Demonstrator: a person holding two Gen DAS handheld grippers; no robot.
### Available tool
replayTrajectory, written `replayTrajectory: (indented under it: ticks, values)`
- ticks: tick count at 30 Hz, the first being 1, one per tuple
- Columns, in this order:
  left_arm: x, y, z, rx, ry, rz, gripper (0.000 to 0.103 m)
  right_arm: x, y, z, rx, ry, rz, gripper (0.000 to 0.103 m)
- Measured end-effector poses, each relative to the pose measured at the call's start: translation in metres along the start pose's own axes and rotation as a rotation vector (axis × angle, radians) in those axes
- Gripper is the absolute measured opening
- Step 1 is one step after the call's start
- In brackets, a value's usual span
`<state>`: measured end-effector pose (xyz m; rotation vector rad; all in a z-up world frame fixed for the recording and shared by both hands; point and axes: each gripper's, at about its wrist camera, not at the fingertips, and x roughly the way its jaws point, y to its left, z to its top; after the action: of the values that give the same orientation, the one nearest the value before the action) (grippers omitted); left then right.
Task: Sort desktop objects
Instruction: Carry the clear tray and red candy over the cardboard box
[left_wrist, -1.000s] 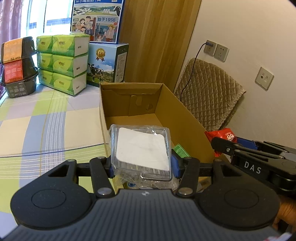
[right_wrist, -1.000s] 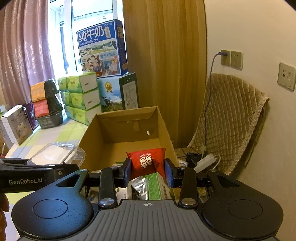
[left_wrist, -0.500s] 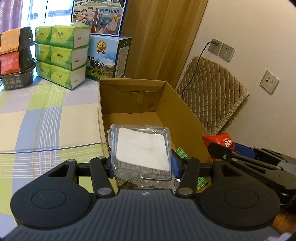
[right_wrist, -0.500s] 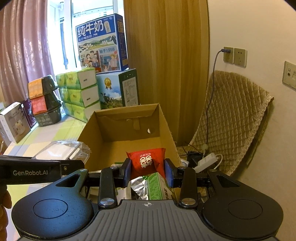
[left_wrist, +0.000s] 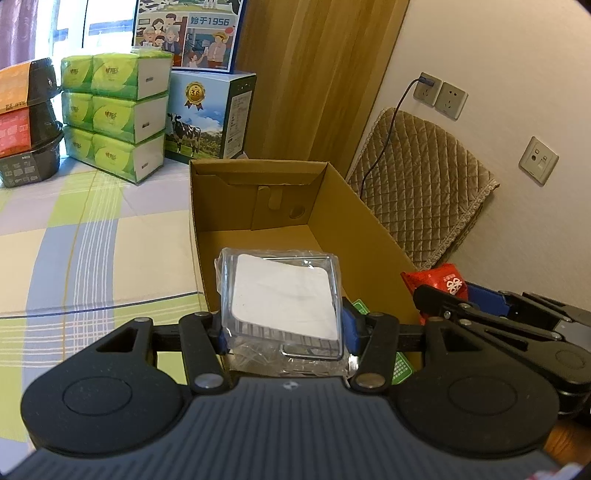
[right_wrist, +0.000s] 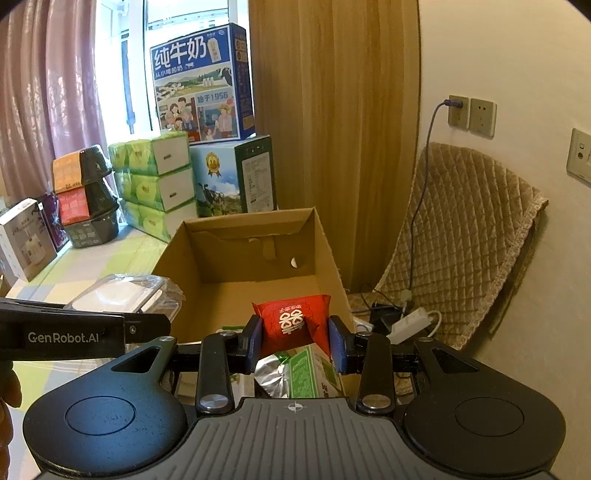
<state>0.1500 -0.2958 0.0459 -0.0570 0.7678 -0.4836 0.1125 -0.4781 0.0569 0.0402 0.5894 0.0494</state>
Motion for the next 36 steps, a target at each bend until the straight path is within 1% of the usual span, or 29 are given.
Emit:
replayTrajectory:
  ticks: [17, 24, 36]
  values:
    - [0.019, 0.005, 0.014, 0.013, 0.024, 0.005, 0.049, 0.027, -0.003, 0.013, -0.034, 0.036, 0.004, 0.035]
    - [0.028, 0.013, 0.022, 0.000, 0.036, 0.005, 0.049, 0.043, 0.000, 0.019, -0.053, 0.050, 0.005, 0.035]
    - [0.043, 0.018, 0.034, -0.021, 0.053, -0.001, 0.049, 0.059, -0.001, 0.021, -0.070, 0.068, -0.003, 0.035]
